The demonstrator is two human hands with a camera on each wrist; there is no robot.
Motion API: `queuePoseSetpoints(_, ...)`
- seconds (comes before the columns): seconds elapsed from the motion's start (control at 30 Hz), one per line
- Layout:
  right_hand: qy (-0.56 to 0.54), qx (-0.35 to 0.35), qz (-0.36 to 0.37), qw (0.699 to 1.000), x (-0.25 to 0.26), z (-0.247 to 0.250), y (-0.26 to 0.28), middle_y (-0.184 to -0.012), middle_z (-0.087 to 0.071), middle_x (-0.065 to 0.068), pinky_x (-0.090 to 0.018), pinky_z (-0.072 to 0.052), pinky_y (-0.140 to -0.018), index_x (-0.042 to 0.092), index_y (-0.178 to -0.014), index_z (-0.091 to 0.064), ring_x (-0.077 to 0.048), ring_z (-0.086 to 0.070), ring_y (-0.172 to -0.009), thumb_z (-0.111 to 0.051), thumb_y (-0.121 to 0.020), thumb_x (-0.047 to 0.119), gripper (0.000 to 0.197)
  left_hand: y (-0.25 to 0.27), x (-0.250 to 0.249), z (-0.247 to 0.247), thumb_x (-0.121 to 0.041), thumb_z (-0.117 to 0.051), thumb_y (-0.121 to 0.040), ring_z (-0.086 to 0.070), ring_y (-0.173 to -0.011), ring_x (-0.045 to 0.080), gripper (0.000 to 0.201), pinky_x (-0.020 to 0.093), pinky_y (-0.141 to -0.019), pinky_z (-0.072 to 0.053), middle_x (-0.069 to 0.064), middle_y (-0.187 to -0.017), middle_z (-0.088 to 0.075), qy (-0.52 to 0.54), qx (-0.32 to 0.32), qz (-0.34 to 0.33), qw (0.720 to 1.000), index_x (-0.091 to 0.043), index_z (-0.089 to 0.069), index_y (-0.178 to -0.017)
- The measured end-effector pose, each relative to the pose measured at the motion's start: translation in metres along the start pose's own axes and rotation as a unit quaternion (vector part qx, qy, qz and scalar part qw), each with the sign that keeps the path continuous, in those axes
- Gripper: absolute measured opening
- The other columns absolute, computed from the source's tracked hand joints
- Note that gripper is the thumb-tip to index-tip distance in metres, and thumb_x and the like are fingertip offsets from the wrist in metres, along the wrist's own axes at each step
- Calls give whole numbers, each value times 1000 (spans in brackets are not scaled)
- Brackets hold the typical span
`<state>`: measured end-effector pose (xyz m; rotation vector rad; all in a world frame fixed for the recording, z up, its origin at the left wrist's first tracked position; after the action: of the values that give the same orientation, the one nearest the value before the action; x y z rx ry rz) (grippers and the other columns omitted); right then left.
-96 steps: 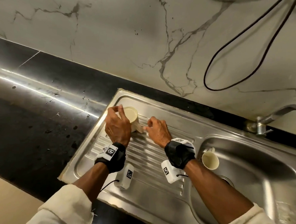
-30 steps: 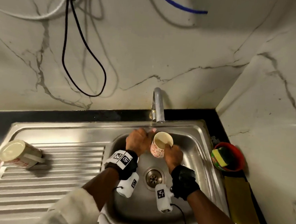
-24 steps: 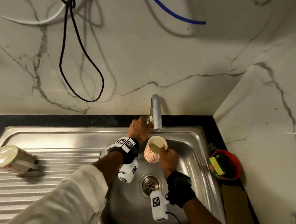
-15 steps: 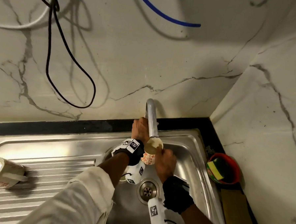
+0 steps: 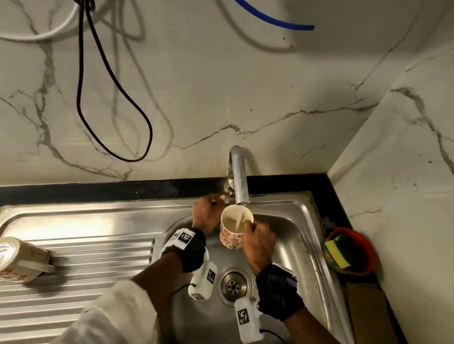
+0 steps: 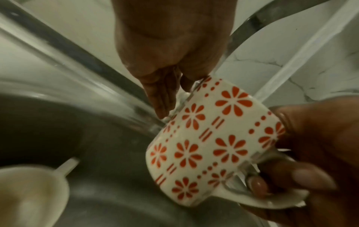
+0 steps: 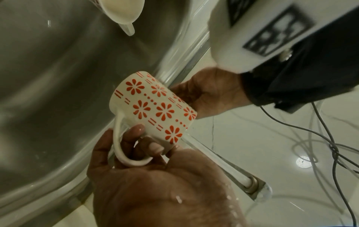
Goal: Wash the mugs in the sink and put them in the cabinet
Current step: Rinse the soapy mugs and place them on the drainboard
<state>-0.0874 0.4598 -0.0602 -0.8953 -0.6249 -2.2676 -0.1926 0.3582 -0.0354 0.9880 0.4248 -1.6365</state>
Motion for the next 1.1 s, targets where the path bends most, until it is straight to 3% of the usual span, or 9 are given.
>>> queuePoseSetpoints(0.2, -16, 103, -7, 994, -17, 4, 3, -76, -65, -8, -36, -49, -64, 5, -84, -69, -24, -63, -74, -51, -97, 26, 31, 24, 60, -1, -54, -40, -99, -70, -81, 17, 50, 38, -82, -57, 3, -85, -74, 84, -3, 62, 995, -17, -72, -91)
queuePoseSetpoints(0.4, 45, 114, 62, 990, -1, 6, 1, -95, -72, -15, -44, -56, -78, 4, -99, -70, -29, -68, -85, -50, -97, 27, 31, 34, 61, 0, -55, -40, -99, -70, -78, 13, 49, 29, -73, -54, 0, -83, -74, 66, -11, 32, 997, -19, -72, -90)
queuePoseSetpoints(0.53, 19, 114, 25, 993, 1, 12, -8, -94, -73, -14, -38, -58, -77, 1, -100, -71, -26, -70, -84, -50, -97, 24, 31, 40, 49, -3, -53, -38, -100, -65, -73, 7, 53, 15, -67, -47, 0, -82, -71, 77, 20, 43, 996, -11, -69, -94)
queuePoseSetpoints(0.63, 29, 134, 37, 990, 7, 10, -6, -93, -72, -12, -32, -55, -71, 2, -99, -71, -24, -69, -83, -50, -98, 25, 31, 46, 43, -6, -67, -27, -95, -67, -81, 18, 72, 36, -86, -54, 7, -86, -70, 59, 37, 35, 997, -8, -67, -98)
queuePoseSetpoints(0.73, -88, 158, -47, 982, -7, 17, -5, -73, -67, -8, -29, -52, -60, 4, -81, -66, -17, -64, -65, -52, -97, 20, 27, 47, 42, -2, -60, -21, -101, -64, -100, 25, 70, 38, -98, -45, 12, -105, -68, 69, 22, 50, 996, -6, -65, -112)
queuePoseSetpoints(0.8, -170, 116, -128, 970, -20, 16, -8, -65, -61, -6, -26, -47, -51, 8, -71, -59, -14, -57, -55, -52, -96, 16, 27, 49, 42, 0, -61, -22, -100, -60, -103, 21, 70, 33, -95, -39, 8, -109, -65, 91, 24, 57, 994, -9, -64, -117)
queuePoseSetpoints(0.87, -271, 120, -212, 931, -25, 6, -9, -68, -64, -10, -25, -47, -50, 5, -75, -64, -16, -57, -52, -49, -96, 16, 28, 49, 39, 0, -64, -23, -98, -61, -104, 22, 70, 33, -94, -41, 8, -112, -67, 85, 44, 48, 994, -12, -64, -118)
queuePoseSetpoints(0.97, -459, 185, -343, 798, -31, -13, -4, -58, -65, -11, -20, -47, -43, 0, -81, -64, -16, -57, -40, -30, -99, 19, 43, 47, 29, -4, -60, -29, -99, -66, -94, 20, 62, 23, -80, -49, 13, -109, -70, 61, 76, 21, 995, -12, -62, -119)
queuePoseSetpoints(1.1, -535, 230, -412, 701, -40, -24, 8, -41, -43, -4, -13, -33, -40, 6, -69, -51, -11, -37, -28, -33, -93, 20, 34, 46, 17, -4, -73, -27, -92, -62, -105, 20, 71, 36, -97, -48, 4, -111, -70, 110, 71, 38, 991, -20, -69, -113)
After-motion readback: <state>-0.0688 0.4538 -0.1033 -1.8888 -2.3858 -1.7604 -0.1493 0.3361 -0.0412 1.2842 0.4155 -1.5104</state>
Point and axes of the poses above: each hand's wrist, its own y-axis away from the middle knuckle, its own z-axis out of the back of the hand, x = y × z, the point moved 3 cm from there along -y, towards the middle knuckle
